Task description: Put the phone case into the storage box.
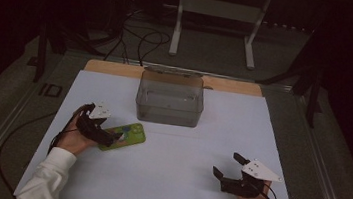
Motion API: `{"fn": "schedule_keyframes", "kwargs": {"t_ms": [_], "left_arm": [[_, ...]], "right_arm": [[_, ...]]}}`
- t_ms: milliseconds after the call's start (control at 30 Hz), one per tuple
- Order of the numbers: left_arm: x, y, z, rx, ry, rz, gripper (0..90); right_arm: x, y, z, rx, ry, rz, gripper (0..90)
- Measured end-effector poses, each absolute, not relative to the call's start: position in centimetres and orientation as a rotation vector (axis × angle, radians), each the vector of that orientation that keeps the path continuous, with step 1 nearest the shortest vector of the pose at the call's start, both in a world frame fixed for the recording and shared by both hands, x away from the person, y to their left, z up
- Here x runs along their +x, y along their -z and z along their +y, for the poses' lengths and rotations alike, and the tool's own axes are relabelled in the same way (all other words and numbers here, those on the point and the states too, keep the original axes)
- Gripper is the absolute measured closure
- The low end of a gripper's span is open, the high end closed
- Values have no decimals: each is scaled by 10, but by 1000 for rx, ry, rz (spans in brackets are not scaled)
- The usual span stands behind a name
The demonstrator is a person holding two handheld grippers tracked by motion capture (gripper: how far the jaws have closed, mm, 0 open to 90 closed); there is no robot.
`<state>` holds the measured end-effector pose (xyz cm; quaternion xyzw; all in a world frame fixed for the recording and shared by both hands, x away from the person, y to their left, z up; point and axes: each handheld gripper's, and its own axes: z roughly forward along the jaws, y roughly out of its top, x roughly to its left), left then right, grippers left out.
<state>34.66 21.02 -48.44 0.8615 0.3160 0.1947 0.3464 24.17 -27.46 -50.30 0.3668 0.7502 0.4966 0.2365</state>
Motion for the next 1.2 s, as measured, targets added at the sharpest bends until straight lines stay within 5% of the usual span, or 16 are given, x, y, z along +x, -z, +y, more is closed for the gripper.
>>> {"fn": "schedule_keyframes", "kwargs": {"t_ms": [1200], "left_arm": [[366, 517, 200, 2512, -220, 807, 9]], "right_arm": [[243, 504, -274, 1001, -1360, 2066, 93]]}}
